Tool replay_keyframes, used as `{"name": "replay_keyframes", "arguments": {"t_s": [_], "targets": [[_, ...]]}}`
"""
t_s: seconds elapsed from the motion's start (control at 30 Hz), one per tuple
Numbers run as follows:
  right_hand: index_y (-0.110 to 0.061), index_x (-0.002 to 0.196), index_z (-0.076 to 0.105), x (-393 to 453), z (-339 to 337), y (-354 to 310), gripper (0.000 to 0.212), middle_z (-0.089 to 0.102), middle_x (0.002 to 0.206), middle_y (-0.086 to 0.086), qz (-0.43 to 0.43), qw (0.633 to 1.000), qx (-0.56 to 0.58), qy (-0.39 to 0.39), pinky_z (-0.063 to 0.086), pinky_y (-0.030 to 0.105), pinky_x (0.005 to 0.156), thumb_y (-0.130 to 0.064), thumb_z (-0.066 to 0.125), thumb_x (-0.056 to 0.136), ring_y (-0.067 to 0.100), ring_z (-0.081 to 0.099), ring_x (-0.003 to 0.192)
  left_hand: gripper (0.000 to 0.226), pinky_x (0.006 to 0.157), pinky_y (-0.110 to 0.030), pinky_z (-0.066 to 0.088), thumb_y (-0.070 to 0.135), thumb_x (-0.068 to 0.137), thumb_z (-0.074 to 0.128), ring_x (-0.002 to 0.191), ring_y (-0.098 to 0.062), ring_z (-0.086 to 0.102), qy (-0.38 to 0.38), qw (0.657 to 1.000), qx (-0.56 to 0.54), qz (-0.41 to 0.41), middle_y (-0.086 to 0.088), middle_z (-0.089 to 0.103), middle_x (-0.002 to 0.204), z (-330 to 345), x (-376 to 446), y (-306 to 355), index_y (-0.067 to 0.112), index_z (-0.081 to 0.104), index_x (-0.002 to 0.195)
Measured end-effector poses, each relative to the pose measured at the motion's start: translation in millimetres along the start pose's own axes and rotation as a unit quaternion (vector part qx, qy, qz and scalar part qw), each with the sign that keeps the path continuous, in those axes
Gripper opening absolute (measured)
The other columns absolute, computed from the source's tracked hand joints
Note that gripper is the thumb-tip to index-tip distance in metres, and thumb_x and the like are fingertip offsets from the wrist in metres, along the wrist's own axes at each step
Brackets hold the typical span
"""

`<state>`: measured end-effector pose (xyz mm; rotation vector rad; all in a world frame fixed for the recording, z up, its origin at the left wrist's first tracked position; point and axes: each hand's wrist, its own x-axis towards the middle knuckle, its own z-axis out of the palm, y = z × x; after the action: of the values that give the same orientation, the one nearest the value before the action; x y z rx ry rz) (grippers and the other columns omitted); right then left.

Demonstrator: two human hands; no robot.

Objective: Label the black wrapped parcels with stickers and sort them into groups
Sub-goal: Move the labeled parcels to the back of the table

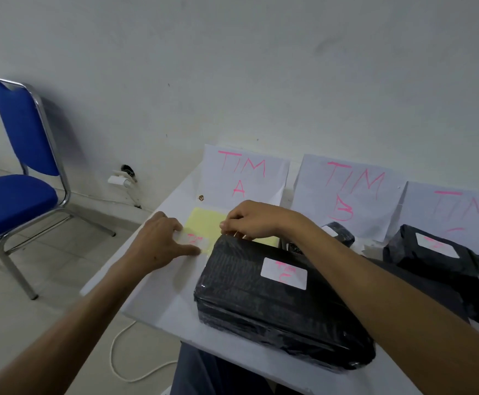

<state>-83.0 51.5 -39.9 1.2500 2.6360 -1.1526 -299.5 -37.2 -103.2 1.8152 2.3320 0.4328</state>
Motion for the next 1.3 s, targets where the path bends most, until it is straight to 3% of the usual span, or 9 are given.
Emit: {"name": "replay_keyframes", "arguments": {"t_s": [0.07,0.17,0.5,0.67,0.73,0.93,1.1,1.2,1.3], "targets": [[-0.006,0.107,0.076,15.1,5.3,-4.7,0.036,0.073,0.116,0.011,0.000,0.998,-0.053,-0.016,0.052,0.044,0.098,-0.036,0.055,0.102,0.019,0.066,0.099,0.068,0.074,-0.028,0.038,0.061,0.069,0.082,0.092,-0.015,0.052,0.023,1.000,-0.012,-0.004,0.000,0.055,0.105,1.2,-1.2,2.3,0.014,0.069,0.117],[-0.013,0.120,0.075,29.3,13.3,-6.0,0.030,0.070,0.128,0.003,0.000,0.994,-0.109,-0.023,0.050,0.040,0.103,-0.027,0.060,0.098,0.022,0.063,0.116,0.058,0.071,-0.027,0.035,0.056,0.069,0.085,0.091,-0.015,0.052,0.043,0.998,-0.045,-0.020,0.002,0.057,0.102,2.5,-2.6,2.9,0.015,0.071,0.109],[-0.018,0.124,0.073,28.7,17.2,3.0,0.031,0.069,0.129,0.002,-0.013,0.998,-0.056,-0.007,0.046,0.030,0.098,-0.021,0.067,0.094,0.020,0.063,0.116,0.035,0.077,-0.031,0.047,0.038,0.078,0.084,0.093,-0.016,0.062,0.025,0.990,-0.127,-0.054,-0.003,0.074,0.103,6.7,7.9,12.6,0.010,0.080,0.100],[-0.018,0.128,0.072,28.2,17.4,0.5,0.032,0.065,0.138,0.003,-0.018,0.998,-0.060,-0.024,0.043,0.030,0.100,-0.020,0.064,0.097,0.023,0.060,0.123,0.079,0.091,-0.032,0.044,0.058,0.073,0.081,0.114,-0.021,0.053,0.003,0.997,-0.069,-0.028,-0.008,0.059,0.130,13.1,6.8,16.2,0.012,0.061,0.134],[-0.018,0.130,0.070,29.0,17.6,-0.4,0.033,0.063,0.142,0.004,-0.019,0.997,-0.065,-0.036,0.042,0.030,0.099,-0.020,0.063,0.098,0.024,0.058,0.125,0.083,0.089,-0.027,0.039,0.059,0.073,0.080,0.117,-0.021,0.051,-0.005,0.999,-0.041,-0.011,-0.008,0.057,0.131,13.5,6.0,16.8,0.012,0.059,0.137],[-0.022,0.129,0.072,29.8,17.3,1.9,0.033,0.063,0.141,0.001,-0.009,0.999,-0.021,-0.044,0.041,0.036,0.111,-0.021,0.063,0.097,0.021,0.056,0.128,0.072,0.093,-0.029,0.045,0.054,0.077,0.079,0.114,-0.021,0.053,0.007,0.999,-0.031,0.008,-0.004,0.058,0.130,14.9,-0.6,17.8,0.013,0.063,0.135],[-0.024,0.126,0.073,31.3,17.8,1.2,0.031,0.062,0.140,-0.001,-0.009,0.998,0.038,-0.041,0.036,0.029,0.105,-0.016,0.063,0.098,0.017,0.053,0.128,0.057,0.088,-0.032,0.048,0.053,0.079,0.077,0.108,-0.016,0.054,0.025,0.998,-0.059,0.028,0.000,0.064,0.122,16.1,-4.1,14.0,0.021,0.071,0.126],[-0.024,0.126,0.073,32.1,18.7,0.0,0.031,0.061,0.140,0.000,-0.010,0.997,0.069,-0.043,0.036,0.031,0.104,-0.015,0.061,0.099,0.019,0.052,0.128,0.042,0.079,-0.025,0.040,0.052,0.083,0.074,0.104,-0.009,0.051,0.035,0.996,-0.070,0.048,0.006,0.065,0.118,14.8,-4.7,10.2,0.028,0.075,0.117],[-0.021,0.125,0.073,30.2,18.2,0.8,0.030,0.062,0.138,0.002,-0.006,0.994,0.108,-0.036,0.039,0.033,0.107,-0.011,0.060,0.100,0.021,0.052,0.129,0.043,0.079,-0.025,0.042,0.059,0.080,0.073,0.099,-0.007,0.051,0.019,0.994,-0.093,0.049,0.006,0.066,0.115,10.5,-2.0,4.7,0.030,0.076,0.111]]}}
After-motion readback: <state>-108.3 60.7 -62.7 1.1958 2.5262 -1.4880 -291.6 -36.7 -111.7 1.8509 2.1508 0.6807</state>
